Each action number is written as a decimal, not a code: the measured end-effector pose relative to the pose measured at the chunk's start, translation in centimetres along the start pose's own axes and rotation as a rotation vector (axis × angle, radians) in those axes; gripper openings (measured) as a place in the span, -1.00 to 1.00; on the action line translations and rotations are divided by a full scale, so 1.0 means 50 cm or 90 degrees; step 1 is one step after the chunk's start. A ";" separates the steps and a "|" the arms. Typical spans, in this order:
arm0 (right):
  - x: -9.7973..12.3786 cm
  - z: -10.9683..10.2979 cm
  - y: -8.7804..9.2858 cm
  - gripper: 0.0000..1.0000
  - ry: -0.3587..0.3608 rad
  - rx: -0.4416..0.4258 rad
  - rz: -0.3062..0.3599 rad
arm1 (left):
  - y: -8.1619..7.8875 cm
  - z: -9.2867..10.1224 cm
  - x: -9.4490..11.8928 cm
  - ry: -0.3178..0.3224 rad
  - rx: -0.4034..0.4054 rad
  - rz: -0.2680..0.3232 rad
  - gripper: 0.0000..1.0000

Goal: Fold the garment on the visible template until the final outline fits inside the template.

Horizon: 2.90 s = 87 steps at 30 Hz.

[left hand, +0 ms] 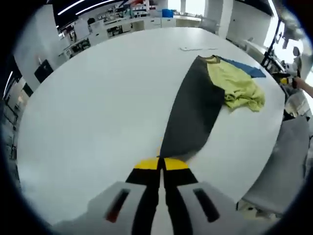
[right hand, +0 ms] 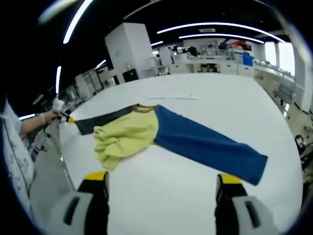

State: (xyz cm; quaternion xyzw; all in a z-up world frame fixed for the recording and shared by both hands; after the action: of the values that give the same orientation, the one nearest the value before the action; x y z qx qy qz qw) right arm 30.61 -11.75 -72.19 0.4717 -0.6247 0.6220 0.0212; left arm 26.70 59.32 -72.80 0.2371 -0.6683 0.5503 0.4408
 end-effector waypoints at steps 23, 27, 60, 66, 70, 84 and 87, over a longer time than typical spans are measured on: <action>0.009 0.018 0.020 0.81 0.031 -0.021 -0.032 | -0.034 -0.125 -0.121 -0.048 0.006 -0.121 -1.00; 0.009 0.015 0.023 0.81 0.035 -0.024 -0.036 | -0.045 -0.145 -0.142 -0.058 -0.006 -0.127 -1.00; -0.011 0.011 0.035 0.81 0.027 -0.037 -0.042 | -0.041 -0.158 -0.172 -0.056 -0.063 -0.109 -0.72; -0.015 0.009 0.038 0.81 0.022 -0.037 -0.041 | -0.042 -0.136 -0.165 -0.028 -0.074 -0.068 -0.20; -0.019 0.009 0.040 0.82 0.016 -0.036 -0.039 | -0.038 -0.119 -0.164 -0.017 -0.083 -0.054 0.06; -0.029 -0.014 0.032 0.82 0.003 -0.026 -0.018 | -0.076 -0.047 -0.118 0.051 -0.053 0.082 0.88; -0.033 -0.027 0.026 0.82 -0.003 -0.023 -0.012 | -0.080 -0.026 -0.110 0.059 -0.048 0.103 0.98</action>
State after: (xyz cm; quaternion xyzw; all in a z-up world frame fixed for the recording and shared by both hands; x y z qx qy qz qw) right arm 29.94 -10.04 -73.88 0.4788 -0.6313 0.6091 0.0341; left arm 33.09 58.50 -75.37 0.1401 -0.6845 0.5689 0.4338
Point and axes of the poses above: the point that each gripper's makers call its tool centre point, and the gripper's own axes: x roughly backward along the fingers, z roughly to its right, y roughly out of its underside, the point moved 6 cm from there along x, roughly backward along the fingers, and after that the axes turned 1 degree about x, right-handed, at the moved point
